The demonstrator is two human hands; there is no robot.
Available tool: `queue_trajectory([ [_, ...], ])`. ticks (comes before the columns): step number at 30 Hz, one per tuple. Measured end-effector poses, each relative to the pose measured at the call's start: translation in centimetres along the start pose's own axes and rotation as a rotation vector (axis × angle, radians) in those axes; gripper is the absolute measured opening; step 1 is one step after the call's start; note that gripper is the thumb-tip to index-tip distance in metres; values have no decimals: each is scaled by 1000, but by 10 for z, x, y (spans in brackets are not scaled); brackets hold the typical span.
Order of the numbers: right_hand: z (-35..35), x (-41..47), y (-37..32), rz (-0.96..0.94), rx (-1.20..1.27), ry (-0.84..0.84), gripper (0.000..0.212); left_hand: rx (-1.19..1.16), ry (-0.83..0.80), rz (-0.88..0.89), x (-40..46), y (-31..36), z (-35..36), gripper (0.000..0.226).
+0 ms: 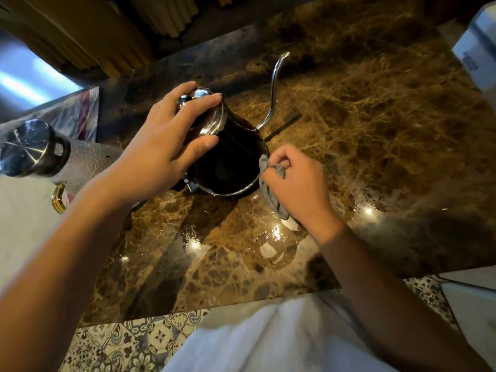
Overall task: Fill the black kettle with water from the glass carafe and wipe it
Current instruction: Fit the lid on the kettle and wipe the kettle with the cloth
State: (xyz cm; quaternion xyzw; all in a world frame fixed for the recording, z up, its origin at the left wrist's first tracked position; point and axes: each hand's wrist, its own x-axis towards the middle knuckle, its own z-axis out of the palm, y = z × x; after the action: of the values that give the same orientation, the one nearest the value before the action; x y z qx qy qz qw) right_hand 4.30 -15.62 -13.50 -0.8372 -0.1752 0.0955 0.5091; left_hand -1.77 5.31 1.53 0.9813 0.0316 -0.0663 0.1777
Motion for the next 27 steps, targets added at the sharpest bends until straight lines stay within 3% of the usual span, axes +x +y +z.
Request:
queue_trajectory([
  [11,44,-34,8,-328,-225,17,9,4,21,-8,-1,1,2,64],
  [20,52,-40,-5,-362,-303,-45,9,-9,12,6,-1,-1,2,63],
  [27,8,-26,2,-190,-313,-106,16,-28,5,16,-1,-3,1,62],
])
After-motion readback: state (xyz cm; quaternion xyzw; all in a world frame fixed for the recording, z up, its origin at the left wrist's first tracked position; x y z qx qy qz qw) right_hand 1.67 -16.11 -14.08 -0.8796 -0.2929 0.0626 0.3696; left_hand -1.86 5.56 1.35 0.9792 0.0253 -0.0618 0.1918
